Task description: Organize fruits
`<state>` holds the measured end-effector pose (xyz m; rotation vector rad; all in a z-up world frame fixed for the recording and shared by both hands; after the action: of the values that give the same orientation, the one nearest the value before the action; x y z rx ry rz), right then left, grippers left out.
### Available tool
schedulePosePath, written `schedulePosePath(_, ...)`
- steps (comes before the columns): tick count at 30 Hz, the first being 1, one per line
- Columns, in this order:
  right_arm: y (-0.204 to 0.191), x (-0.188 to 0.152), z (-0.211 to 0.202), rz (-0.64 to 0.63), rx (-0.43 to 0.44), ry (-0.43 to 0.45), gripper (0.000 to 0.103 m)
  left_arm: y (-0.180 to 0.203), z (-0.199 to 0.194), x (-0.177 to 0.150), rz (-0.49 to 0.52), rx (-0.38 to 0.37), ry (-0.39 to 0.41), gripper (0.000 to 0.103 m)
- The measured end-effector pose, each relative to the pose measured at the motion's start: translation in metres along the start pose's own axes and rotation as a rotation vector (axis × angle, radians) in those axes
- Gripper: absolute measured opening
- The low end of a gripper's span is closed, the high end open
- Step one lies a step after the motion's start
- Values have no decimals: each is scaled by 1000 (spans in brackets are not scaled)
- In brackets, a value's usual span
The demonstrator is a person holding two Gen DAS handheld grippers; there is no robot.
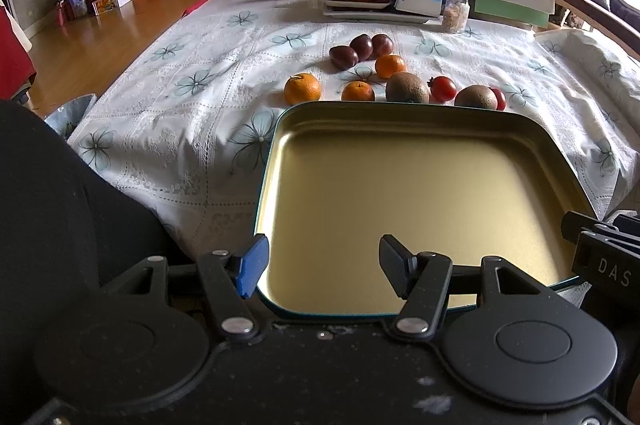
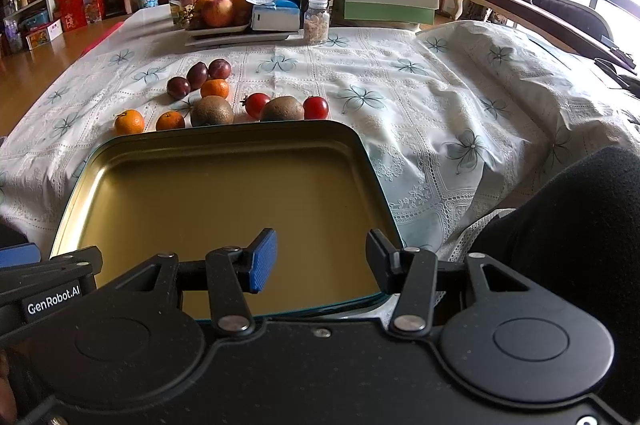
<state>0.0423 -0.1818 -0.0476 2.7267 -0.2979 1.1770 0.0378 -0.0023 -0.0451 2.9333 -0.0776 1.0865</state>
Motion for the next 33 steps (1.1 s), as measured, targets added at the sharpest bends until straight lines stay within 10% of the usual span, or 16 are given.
schedulePosePath(33,-3,-1,-1,-27,4,2,56,2,1,-1,12,-19,-12,63)
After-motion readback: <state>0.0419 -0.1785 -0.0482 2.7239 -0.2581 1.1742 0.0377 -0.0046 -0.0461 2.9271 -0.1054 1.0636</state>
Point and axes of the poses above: each gripper's, at about its wrist camera, not at the fingertips, and z roughly the way its jaws point, y to its right, x to its top, the point moved 5 cm from there along z, roughly the way its jaws point, and after that the axes turned 1 degree about -y, right-handed, at the moved point
